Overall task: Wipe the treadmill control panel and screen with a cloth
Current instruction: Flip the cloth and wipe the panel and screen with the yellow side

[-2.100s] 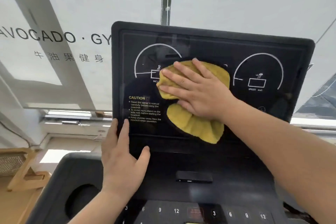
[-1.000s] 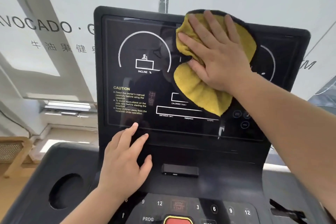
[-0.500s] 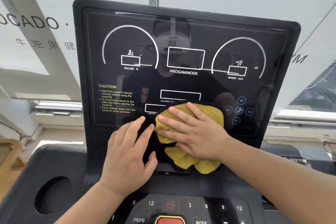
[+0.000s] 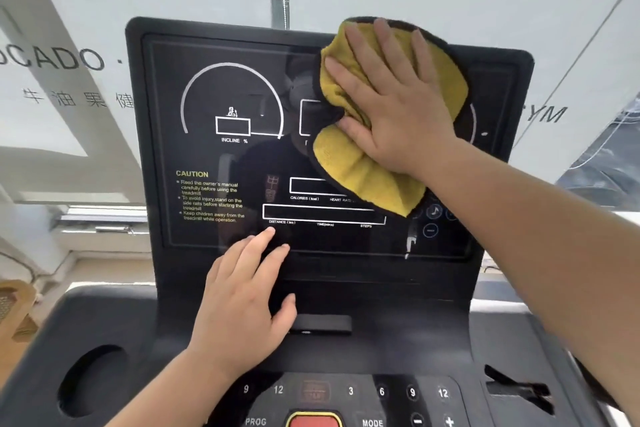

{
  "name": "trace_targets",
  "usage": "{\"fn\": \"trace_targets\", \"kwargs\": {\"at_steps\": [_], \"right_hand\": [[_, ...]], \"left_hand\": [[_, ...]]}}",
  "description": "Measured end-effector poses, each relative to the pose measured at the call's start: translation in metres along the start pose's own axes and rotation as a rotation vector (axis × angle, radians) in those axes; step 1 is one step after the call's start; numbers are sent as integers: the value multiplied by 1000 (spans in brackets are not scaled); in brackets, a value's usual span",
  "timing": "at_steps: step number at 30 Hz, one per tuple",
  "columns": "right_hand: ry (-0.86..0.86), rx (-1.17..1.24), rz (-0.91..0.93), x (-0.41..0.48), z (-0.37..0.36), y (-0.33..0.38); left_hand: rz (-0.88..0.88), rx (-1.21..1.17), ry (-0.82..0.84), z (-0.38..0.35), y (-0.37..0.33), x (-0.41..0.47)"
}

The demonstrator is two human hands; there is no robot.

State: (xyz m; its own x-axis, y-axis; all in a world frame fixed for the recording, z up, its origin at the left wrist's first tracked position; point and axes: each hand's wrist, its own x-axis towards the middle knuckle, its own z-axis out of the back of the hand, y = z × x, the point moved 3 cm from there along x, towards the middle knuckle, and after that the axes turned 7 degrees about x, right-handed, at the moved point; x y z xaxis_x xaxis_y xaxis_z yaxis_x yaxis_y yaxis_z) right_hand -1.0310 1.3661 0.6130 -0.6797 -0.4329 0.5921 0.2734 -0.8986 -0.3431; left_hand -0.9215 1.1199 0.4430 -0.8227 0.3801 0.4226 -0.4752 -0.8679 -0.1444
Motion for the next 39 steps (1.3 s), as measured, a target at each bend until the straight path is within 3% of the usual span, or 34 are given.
{"fn": "trace_targets", "kwargs": {"at_steps": [9,17,19,25,29,39], "right_hand": [[156,41,286,-113,-52,87],[238,1,535,-137,-54,66],[222,1,500,-111,-41,39],[92,-6,105,-19,10,-55],[-24,31,-108,-26,5,-43],[91,107,202,-180,-55,55]], "left_hand": [[-14,-73,-18,-4,6,-1],[10,-28,-18,0,-4,1],[28,6,-3,0,-7,1],[85,-2,-38,2,-25,10],[28,-16,-56,0,-34,11],[-75,26,43,-9,-57,14]]}}
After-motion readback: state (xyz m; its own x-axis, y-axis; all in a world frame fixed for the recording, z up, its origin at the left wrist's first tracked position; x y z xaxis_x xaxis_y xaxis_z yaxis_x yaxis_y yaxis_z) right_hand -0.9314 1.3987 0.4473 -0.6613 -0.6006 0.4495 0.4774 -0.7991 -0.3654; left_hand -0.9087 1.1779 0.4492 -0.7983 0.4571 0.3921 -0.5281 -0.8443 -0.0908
